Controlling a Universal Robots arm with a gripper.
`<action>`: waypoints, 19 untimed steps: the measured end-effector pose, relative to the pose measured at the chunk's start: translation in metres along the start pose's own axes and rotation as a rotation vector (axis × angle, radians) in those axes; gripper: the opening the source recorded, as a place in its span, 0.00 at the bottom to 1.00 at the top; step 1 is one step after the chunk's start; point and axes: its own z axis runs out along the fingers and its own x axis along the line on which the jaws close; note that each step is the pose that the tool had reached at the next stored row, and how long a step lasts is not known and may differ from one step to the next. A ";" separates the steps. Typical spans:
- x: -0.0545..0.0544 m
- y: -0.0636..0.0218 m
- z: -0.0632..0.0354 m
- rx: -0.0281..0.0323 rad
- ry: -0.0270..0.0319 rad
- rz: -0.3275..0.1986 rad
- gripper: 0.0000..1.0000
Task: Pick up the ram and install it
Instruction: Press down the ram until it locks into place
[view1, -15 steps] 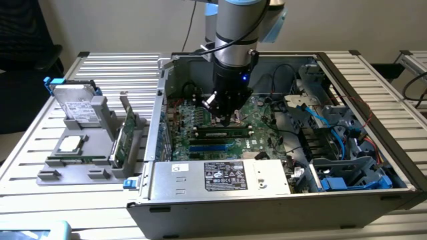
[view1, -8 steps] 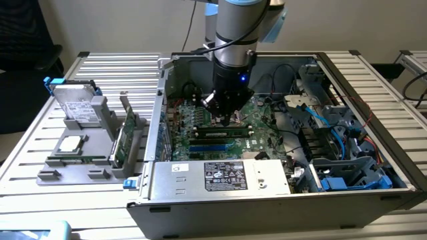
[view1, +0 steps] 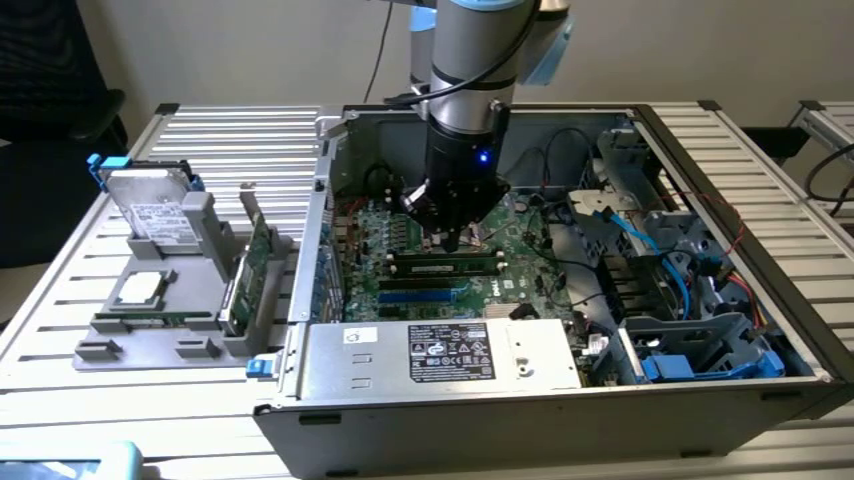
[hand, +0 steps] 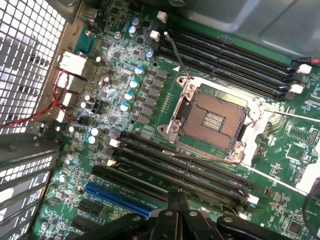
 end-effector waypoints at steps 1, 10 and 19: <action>0.000 0.0000 0.0000 -0.0003 0.0002 0.012 0.11; 0.000 0.0000 0.0000 0.0049 0.0023 0.108 0.11; 0.000 0.0000 0.0000 0.0193 0.0018 0.192 0.11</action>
